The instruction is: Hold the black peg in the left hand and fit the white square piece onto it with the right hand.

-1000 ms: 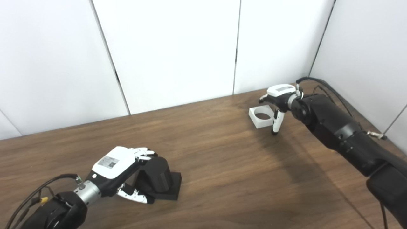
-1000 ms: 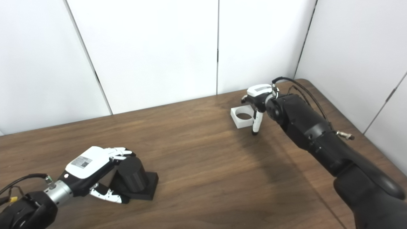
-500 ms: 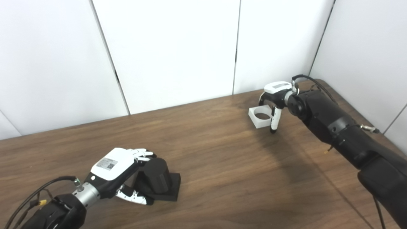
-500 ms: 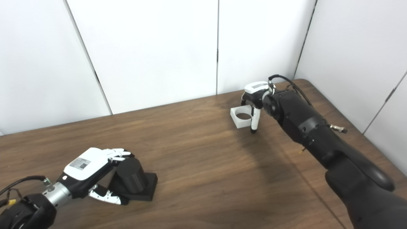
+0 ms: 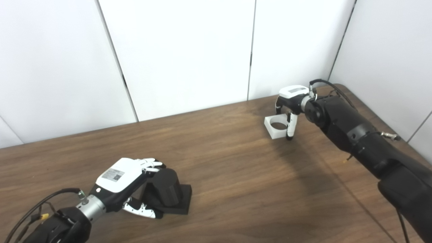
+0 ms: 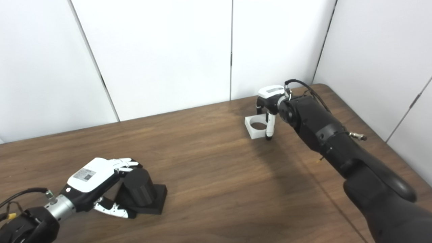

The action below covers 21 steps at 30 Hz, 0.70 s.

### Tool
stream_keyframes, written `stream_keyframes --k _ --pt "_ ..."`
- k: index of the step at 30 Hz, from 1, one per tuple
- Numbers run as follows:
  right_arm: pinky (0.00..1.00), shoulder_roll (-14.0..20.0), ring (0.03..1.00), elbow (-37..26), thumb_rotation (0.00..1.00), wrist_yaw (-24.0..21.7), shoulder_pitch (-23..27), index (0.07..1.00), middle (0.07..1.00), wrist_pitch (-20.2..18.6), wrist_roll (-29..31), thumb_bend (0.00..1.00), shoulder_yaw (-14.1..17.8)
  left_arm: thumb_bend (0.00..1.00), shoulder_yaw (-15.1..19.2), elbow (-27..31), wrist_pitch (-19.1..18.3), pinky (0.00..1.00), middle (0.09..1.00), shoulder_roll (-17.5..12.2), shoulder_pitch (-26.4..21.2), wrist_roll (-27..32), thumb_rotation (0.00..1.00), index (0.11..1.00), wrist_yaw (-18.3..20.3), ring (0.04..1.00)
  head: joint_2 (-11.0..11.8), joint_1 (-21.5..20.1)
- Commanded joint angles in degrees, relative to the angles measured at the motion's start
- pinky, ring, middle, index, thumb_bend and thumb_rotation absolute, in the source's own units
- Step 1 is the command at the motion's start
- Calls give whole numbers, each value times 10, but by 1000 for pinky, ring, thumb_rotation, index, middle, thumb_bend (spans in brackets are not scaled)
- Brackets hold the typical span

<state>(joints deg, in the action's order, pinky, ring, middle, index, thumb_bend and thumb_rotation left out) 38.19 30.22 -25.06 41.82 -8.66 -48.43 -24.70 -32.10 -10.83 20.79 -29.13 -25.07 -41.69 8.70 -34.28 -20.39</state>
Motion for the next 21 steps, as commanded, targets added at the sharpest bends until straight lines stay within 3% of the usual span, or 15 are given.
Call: stream_keyframes --k 1,14,21 --pt "760 8 865 2 138 6 13 483 804 13 3 522 -1 524 -22 -14 3 818 853 -25 26 -30 60 490 52 884 -1 0" --pt "790 12 862 -15 132 29 0 482 784 22 13 520 16 524 -20 -18 9 811 851 -23 26 -31 60 490 49 878 -5 1" --pt "807 5 866 -50 126 46 -14 480 787 15 46 521 59 524 -18 -18 10 815 850 -23 25 -30 60 490 48 884 -6 5"
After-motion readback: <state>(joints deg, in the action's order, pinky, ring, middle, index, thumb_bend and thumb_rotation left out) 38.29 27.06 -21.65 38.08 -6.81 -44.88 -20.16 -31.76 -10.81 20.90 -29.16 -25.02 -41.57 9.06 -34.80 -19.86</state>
